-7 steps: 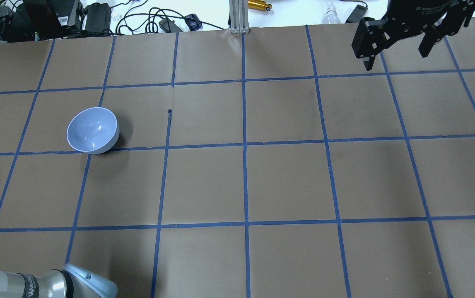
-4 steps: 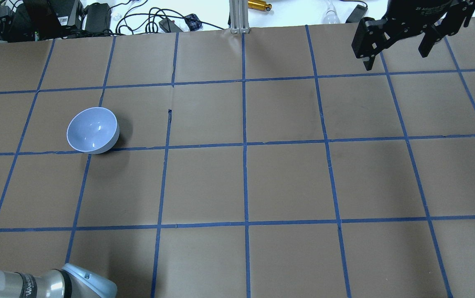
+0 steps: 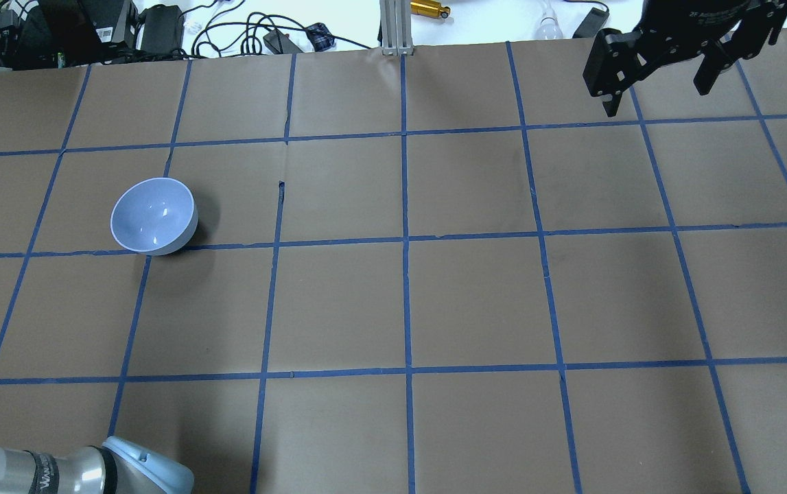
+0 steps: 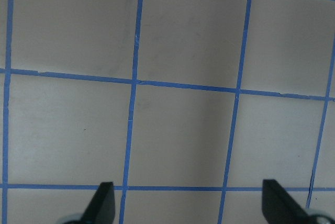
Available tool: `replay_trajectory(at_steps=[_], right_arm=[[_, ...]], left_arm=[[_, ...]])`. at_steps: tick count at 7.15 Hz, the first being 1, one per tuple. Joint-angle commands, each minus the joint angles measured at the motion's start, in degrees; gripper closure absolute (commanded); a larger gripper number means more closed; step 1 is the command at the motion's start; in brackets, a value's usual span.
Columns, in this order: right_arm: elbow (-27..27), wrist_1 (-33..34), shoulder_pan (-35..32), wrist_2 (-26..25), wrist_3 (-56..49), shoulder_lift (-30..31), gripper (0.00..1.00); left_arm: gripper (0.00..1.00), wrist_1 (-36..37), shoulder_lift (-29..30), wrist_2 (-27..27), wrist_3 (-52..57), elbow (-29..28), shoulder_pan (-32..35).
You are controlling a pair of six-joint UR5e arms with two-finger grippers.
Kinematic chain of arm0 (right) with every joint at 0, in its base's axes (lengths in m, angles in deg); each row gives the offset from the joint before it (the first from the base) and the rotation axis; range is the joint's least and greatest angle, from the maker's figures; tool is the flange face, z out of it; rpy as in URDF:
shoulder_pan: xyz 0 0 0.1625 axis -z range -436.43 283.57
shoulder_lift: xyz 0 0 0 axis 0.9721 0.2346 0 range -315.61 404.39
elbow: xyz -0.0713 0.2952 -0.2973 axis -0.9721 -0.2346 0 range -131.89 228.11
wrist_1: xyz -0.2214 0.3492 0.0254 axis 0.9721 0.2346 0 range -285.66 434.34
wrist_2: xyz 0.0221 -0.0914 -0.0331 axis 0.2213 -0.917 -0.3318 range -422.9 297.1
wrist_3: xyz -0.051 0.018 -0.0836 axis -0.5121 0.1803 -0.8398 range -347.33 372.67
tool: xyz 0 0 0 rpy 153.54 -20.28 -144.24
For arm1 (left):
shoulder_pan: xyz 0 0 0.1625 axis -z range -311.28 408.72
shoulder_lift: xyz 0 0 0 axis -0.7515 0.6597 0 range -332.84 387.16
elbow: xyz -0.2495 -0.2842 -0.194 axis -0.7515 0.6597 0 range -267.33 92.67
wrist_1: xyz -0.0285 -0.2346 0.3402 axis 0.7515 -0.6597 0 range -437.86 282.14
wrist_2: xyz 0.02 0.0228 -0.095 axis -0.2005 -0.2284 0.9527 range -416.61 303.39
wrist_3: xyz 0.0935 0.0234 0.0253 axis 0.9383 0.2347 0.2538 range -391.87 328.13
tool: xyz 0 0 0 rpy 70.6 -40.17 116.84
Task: Stack green bowl on blue bowl
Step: 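Grasp the rim of the mint green bowl with the left gripper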
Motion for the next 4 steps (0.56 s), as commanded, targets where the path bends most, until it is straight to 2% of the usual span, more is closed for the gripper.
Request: replay_trajectory(at_steps=[1, 2, 3, 4], right_arm=[[0.0, 0.0, -0.1, 0.0, 0.0, 0.0, 0.00], [0.0, 0.0, -0.1, 0.0, 0.0, 0.0, 0.00], [0.0, 0.0, -0.1, 0.0, 0.0, 0.0, 0.00], [0.0, 0.0, -0.1, 0.0, 0.0, 0.0, 0.00]], left_arm=[[0.38, 0.3, 0.1, -0.8, 0.0, 0.0, -0.1], [0.68, 0.3, 0.2, -1.3, 0.0, 0.0, -0.1], [0.92, 0.3, 0.2, -1.6, 0.0, -0.1, -0.1], [1.00, 0.3, 0.2, -1.7, 0.1, -0.1, -0.1]])
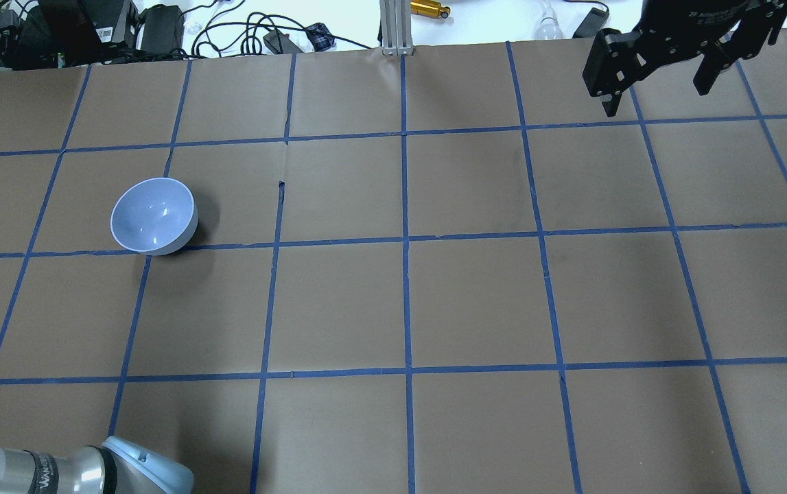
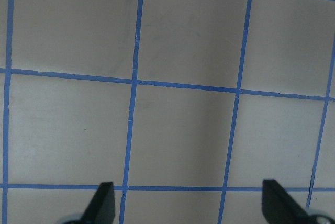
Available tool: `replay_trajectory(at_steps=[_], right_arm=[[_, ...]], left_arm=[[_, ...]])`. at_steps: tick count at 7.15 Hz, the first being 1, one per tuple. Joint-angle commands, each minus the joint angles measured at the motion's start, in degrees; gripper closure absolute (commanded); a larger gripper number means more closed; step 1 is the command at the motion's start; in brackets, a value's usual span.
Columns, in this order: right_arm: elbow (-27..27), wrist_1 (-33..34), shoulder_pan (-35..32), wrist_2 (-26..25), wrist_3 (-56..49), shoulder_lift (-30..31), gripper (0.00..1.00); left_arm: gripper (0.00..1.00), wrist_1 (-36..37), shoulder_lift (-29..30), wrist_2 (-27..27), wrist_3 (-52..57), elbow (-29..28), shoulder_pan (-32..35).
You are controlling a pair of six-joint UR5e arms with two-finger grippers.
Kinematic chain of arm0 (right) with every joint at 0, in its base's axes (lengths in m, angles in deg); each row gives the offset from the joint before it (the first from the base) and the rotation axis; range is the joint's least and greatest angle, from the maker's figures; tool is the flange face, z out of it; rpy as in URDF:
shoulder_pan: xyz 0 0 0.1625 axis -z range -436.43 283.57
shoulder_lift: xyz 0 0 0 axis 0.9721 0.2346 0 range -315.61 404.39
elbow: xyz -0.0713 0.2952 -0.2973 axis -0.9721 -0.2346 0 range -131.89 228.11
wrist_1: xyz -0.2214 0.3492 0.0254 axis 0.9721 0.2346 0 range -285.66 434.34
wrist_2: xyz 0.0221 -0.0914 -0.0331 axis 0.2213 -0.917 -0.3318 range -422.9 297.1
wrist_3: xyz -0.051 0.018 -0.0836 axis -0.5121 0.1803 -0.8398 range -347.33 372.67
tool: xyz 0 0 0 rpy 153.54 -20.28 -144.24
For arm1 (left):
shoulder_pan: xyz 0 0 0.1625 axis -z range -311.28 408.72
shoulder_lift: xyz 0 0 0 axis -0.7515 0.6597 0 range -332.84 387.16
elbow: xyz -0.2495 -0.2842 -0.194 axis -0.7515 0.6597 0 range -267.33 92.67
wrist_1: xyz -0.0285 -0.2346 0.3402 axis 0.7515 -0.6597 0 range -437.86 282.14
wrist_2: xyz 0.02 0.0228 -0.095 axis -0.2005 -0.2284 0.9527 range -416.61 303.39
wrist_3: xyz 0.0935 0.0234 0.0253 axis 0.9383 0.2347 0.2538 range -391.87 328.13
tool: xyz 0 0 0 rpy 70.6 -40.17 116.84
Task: Stack green bowl on blue bowl
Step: 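Grasp the rim of the mint green bowl with the left gripper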
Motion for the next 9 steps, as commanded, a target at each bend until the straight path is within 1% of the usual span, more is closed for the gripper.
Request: replay_trajectory(at_steps=[1, 2, 9], right_arm=[[0.0, 0.0, 0.0, 0.0, 0.0, 0.0, 0.00], [0.0, 0.0, 0.0, 0.0, 0.0, 0.0, 0.00], [0.0, 0.0, 0.0, 0.0, 0.0, 0.0, 0.00]], left_arm=[[1.00, -0.1, -0.1, -0.8, 0.5, 0.0, 0.0], [1.00, -0.1, -0.1, -1.9, 0.5, 0.0, 0.0], [1.00, -0.6, -0.3, -2.0, 1.0, -0.5, 0.0]])
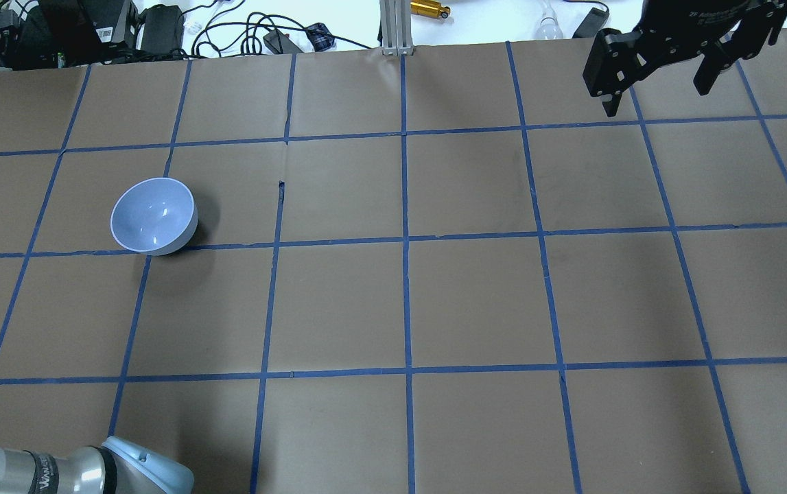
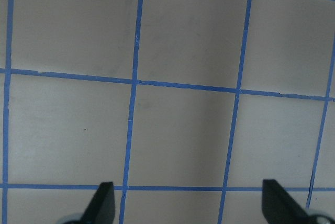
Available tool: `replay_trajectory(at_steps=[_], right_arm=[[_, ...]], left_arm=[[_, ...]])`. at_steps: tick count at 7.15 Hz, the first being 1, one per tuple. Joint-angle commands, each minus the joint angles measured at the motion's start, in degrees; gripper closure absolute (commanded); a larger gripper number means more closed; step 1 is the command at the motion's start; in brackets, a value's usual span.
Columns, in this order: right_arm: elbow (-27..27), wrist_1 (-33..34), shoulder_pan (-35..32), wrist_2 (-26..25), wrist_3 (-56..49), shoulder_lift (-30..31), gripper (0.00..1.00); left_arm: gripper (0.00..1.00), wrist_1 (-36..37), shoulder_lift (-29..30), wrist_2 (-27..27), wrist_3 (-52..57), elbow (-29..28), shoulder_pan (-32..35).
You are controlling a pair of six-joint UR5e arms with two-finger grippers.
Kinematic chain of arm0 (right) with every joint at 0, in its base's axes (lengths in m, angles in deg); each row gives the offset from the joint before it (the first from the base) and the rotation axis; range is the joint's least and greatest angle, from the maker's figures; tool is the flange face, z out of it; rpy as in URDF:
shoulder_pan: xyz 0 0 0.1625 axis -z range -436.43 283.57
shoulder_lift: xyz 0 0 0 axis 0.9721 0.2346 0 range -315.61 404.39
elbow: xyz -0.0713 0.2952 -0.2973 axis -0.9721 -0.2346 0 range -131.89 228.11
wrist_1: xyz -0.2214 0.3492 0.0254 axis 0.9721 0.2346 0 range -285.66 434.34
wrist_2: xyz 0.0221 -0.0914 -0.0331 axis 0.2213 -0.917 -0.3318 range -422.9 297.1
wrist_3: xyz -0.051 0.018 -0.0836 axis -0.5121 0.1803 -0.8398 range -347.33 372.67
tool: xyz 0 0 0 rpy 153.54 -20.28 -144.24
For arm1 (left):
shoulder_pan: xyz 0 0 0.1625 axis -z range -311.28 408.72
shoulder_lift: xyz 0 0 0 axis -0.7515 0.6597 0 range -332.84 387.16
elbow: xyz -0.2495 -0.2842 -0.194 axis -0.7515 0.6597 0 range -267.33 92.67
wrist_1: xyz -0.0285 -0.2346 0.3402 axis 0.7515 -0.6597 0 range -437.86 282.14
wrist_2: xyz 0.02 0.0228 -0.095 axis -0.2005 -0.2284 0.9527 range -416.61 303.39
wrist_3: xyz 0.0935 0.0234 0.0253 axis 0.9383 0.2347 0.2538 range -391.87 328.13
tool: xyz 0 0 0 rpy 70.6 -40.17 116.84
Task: Stack green bowl on blue bowl
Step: 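Grasp the rim of the mint green bowl with the left gripper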
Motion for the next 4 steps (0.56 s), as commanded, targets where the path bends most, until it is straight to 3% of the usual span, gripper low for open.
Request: replay_trajectory(at_steps=[1, 4], right_arm=[[0.0, 0.0, 0.0, 0.0, 0.0, 0.0, 0.00], [0.0, 0.0, 0.1, 0.0, 0.0, 0.0, 0.00]], left_arm=[[1.00, -0.7, -1.0, 0.1, 0.0, 0.0, 0.0], [1.00, -3.4, -4.2, 0.7, -1.4, -0.2, 2.0]])
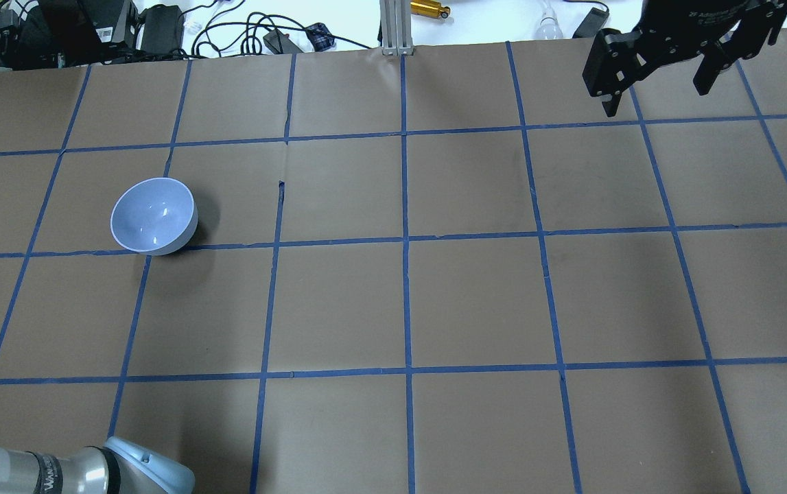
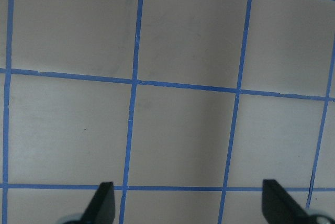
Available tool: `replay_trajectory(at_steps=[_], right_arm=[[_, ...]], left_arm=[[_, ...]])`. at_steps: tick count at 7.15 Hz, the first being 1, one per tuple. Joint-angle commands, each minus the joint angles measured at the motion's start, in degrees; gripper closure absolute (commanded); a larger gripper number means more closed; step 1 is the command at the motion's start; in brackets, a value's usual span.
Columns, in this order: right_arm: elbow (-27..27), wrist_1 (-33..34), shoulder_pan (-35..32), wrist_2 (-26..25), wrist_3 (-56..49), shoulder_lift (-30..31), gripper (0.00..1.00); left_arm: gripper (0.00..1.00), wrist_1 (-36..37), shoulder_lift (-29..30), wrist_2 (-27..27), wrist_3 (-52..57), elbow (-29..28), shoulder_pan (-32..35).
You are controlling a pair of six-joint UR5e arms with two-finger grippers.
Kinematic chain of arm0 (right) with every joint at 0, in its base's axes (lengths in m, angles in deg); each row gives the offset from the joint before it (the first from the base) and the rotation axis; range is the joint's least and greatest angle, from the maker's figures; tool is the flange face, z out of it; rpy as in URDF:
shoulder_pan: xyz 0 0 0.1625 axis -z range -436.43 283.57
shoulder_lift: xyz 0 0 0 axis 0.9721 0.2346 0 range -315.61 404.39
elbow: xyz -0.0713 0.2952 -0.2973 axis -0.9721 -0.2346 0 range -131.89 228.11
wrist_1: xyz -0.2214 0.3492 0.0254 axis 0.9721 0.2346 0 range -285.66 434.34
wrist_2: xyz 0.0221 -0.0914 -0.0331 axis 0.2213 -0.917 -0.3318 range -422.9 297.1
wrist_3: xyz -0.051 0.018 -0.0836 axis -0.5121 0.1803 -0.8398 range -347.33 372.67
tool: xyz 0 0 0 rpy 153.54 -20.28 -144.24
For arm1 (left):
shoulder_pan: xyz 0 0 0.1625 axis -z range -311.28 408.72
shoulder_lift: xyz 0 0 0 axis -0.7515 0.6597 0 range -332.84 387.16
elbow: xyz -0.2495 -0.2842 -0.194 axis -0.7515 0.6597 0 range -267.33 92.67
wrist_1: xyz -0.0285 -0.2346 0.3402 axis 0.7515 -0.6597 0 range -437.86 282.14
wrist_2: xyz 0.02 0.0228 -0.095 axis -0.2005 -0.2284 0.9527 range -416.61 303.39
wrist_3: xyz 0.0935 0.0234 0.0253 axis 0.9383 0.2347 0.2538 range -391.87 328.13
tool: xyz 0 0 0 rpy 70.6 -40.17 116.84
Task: Stack green bowl on blue bowl
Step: 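Grasp the rim of the mint green bowl with the left gripper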
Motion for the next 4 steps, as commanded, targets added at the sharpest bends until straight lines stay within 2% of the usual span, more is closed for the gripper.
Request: replay_trajectory(at_steps=[1, 3, 4], right_arm=[[0.0, 0.0, 0.0, 0.0, 0.0, 0.0, 0.00], [0.0, 0.0, 0.0, 0.0, 0.0, 0.0, 0.00], [0.0, 0.0, 0.1, 0.0, 0.0, 0.0, 0.00]], left_arm=[[1.00, -3.3, -3.1, 0.3, -0.8, -0.2, 2.8], [1.00, -5.9, -6.6, 1.1, -5.8, -0.8, 7.0], [1.00, -7.0, -8.9, 1.9, -9.1, -2.0, 11.5]])
